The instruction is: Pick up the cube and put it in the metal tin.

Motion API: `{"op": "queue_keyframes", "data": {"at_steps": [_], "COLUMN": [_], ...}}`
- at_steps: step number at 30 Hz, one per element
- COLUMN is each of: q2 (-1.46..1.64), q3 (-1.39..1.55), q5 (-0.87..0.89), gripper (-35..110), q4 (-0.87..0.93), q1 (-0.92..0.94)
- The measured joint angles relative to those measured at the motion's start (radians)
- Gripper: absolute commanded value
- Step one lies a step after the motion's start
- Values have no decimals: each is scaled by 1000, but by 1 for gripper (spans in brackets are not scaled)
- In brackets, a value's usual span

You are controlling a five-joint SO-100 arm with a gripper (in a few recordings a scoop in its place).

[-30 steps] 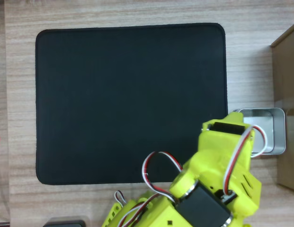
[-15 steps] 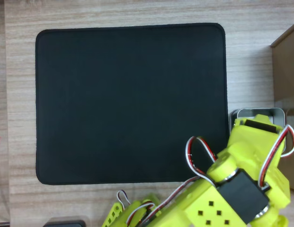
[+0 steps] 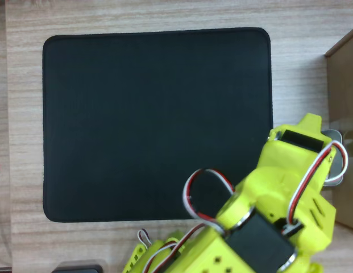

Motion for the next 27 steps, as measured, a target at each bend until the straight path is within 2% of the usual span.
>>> {"op": "queue_keyframes", "data": {"at_steps": [7, 15, 22, 27], "q2": [319, 681, 957, 968], "q3": [54, 371, 695, 841], "q5": [235, 376, 380, 373], "gripper": [3, 0, 0, 0], "q4": [-11, -143, -357, -480], "q1": [-344, -494, -571, -658]}}
